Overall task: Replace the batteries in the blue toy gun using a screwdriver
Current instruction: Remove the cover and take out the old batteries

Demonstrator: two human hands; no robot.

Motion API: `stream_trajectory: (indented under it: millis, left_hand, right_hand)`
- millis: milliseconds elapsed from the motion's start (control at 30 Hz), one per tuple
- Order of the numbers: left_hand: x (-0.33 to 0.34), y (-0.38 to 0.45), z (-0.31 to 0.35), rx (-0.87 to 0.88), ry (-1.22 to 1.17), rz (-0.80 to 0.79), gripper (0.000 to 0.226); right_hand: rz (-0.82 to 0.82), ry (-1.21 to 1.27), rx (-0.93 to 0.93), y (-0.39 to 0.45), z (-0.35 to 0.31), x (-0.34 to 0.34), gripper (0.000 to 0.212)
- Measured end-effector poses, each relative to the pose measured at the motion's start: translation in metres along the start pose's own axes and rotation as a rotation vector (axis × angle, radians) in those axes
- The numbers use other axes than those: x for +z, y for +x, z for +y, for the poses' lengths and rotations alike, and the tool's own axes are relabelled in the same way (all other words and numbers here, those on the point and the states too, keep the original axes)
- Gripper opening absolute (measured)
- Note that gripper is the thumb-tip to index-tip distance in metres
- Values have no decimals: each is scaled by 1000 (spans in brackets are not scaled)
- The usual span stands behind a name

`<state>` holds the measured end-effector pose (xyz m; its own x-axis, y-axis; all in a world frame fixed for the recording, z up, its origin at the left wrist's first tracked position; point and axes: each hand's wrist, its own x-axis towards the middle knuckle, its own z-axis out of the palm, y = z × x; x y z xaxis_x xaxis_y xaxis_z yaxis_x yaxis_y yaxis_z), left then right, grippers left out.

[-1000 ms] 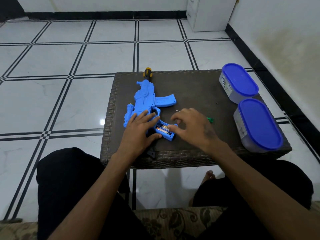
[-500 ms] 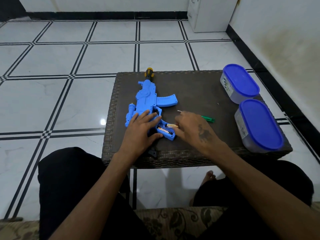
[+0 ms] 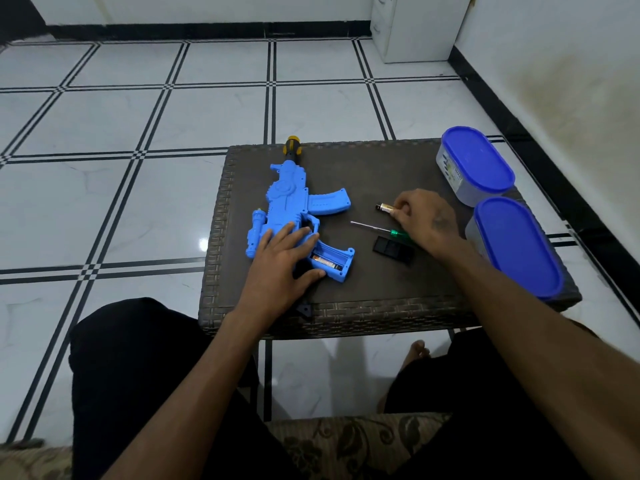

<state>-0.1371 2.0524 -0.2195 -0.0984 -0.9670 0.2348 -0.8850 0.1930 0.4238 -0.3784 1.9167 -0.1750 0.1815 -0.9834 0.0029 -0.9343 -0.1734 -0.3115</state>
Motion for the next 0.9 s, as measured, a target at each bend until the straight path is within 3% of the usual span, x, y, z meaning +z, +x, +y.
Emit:
stream_trajectory:
  millis: [100, 267, 333, 467, 567, 667, 900]
  left_hand:
    - [0, 0, 0, -8, -17, 8, 67]
    - [2, 0, 1, -8, 20, 6, 67]
    - [2, 0, 1, -7, 22, -2, 71]
    - [1, 0, 0, -4, 33, -3, 70]
    - [0, 0, 1, -9, 31, -7, 72]
    - [1, -1, 1, -10, 30, -8, 66]
    - [1, 1, 2, -14, 29, -4, 63]
  right_hand:
    - [92, 37, -11, -12, 5, -1, 13]
    - [-145, -66, -41, -32, 18, -4, 15]
    - [-171, -99, -25, -35, 16, -5, 20]
    - [-162, -129, -39, -36, 7, -13, 9]
    - [-60, 10, -134, -44, -1, -24, 10]
    - [-5, 89, -342, -58, -17, -40, 13]
    - [-156, -345, -459, -64, -59, -62, 25]
